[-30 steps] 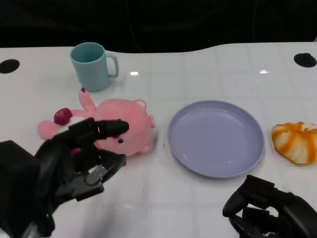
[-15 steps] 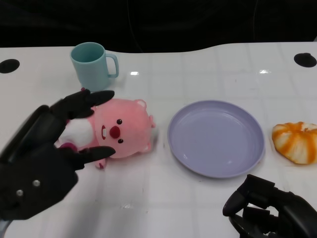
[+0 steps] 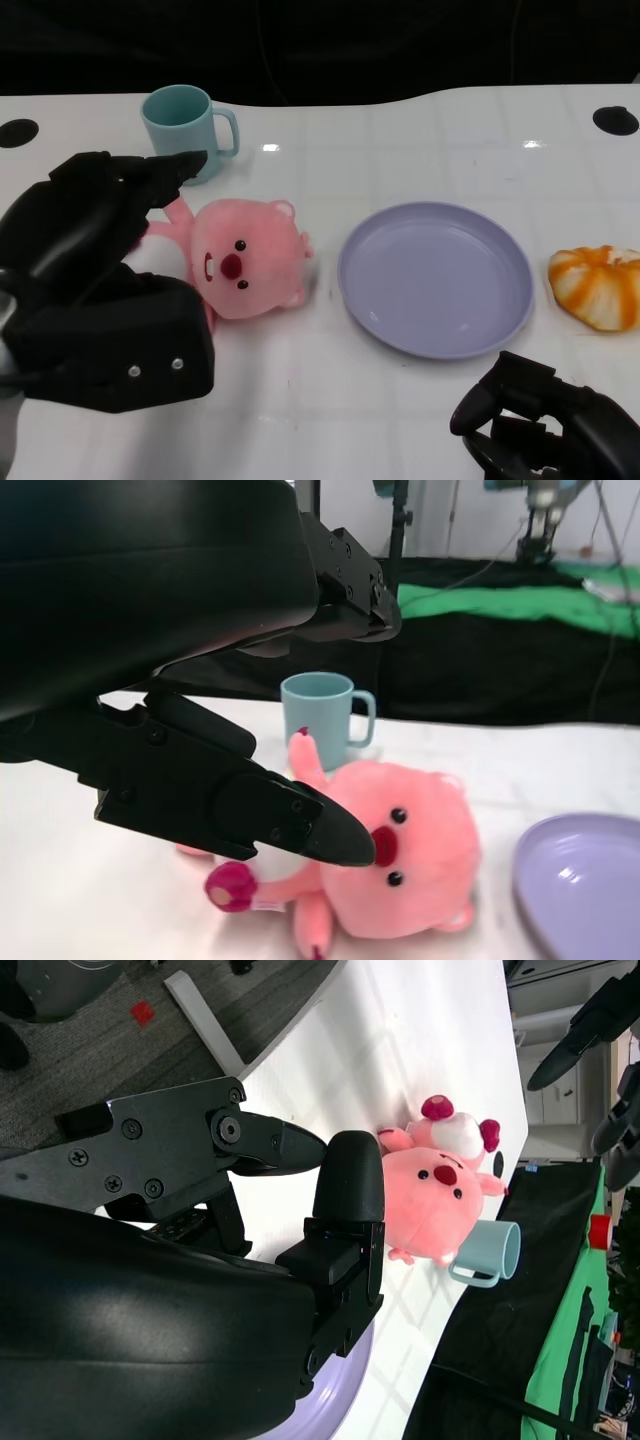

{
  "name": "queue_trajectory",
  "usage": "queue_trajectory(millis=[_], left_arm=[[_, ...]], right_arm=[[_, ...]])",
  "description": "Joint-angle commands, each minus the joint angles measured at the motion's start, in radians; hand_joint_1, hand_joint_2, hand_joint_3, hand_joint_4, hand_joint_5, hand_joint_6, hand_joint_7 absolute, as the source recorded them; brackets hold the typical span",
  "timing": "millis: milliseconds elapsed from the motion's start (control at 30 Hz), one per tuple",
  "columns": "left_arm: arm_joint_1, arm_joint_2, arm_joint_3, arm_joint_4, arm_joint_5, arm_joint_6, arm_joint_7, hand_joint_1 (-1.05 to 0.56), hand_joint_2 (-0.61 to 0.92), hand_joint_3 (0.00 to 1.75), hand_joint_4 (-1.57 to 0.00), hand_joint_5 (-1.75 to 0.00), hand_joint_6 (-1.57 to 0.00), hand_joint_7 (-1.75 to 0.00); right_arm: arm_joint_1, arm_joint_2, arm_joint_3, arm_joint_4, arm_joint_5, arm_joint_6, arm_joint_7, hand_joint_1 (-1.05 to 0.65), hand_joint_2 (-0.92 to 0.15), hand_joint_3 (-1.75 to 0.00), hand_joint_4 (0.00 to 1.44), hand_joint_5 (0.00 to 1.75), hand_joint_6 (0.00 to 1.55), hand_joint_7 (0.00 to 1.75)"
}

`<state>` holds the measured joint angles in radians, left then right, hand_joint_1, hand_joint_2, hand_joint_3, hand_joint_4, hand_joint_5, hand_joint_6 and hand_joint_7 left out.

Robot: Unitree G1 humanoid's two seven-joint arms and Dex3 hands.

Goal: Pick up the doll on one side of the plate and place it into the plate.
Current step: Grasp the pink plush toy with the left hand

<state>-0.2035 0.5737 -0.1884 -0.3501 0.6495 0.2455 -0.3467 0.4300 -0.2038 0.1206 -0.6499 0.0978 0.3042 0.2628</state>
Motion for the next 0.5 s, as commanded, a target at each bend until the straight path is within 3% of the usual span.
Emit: queue_trajectory(millis=[33,500], left_arm=[[-0.049,0.020,-0.031,0.029,0.068,0.025,-0.052,-0.69,0.92,0.03,0.00,-0.19,-0.20,-0.01],[-0.200,-0.025,-0.177,0.266,0.239,0.044,-0.125,-0.74,0.92,0.01,0.00,-0.22,-0.15,0.00]], right_arm=[[0.006,-0.012,-0.001,-0.013,-0.004,-0.001,-0.002,-0.27,-0.92,-0.51,0.66,1.75,0.46,1.67],[0.017,-0.005,0.001,-0.015,0.001,-0.009,0.001,-0.26,-0.92,-0.51,0.66,1.75,0.46,1.66]])
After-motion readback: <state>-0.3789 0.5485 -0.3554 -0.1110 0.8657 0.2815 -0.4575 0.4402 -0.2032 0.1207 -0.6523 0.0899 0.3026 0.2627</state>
